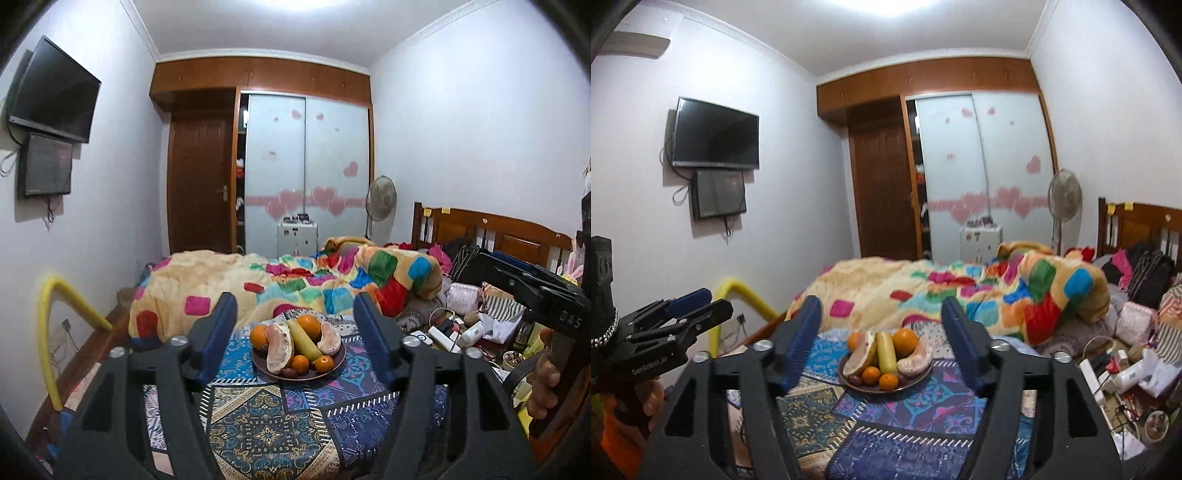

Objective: Organize fruits

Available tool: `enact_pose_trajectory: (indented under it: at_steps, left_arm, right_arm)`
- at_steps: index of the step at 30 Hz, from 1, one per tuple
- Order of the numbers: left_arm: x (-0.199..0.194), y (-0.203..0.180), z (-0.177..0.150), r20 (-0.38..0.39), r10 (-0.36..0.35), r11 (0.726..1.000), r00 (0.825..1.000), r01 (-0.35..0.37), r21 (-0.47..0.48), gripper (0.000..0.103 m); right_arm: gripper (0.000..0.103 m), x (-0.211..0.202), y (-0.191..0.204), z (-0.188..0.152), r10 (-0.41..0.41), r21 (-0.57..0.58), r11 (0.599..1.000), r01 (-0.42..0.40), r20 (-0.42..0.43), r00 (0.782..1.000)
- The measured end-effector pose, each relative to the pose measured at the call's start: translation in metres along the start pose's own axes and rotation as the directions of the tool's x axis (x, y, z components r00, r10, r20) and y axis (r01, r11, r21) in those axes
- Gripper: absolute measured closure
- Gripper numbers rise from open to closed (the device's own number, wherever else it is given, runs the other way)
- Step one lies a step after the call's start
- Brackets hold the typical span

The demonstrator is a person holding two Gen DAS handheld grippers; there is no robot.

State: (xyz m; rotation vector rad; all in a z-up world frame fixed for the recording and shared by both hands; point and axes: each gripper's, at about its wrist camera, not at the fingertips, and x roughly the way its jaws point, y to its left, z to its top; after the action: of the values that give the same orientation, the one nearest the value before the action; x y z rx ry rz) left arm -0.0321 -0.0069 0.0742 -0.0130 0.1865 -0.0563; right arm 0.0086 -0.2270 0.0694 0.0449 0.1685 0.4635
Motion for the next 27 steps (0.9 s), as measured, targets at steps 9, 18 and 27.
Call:
enact_pose_trajectory:
  at_steps: [9,18,27]
  left_arm:
    - [-0.037,-0.002,-0.003,0.058,0.021,1.0,0.998,-0.022,0.022,0.01]
    - [-0.05,-0.001,-0.01,0.073,0.03,1.0,0.997,-0.03,0.008,0.004]
    - [-0.051,-0.002,-0.012,0.072,0.031,0.999,0.997,-0.032,0.01,0.002]
  right_arm:
    - [0.0,-0.022,0.011,-0.004,-0.063,0.002,0.998,0.063,0.055,0.997]
    - [0.0,-0.032,0.026,-0.011,-0.077,-0.033,0.996,0.079,0.06,0.995]
    - [0.0,-0.035,0.028,-0.015,-0.078,-0.044,0.996,0.081,0.058,0.995]
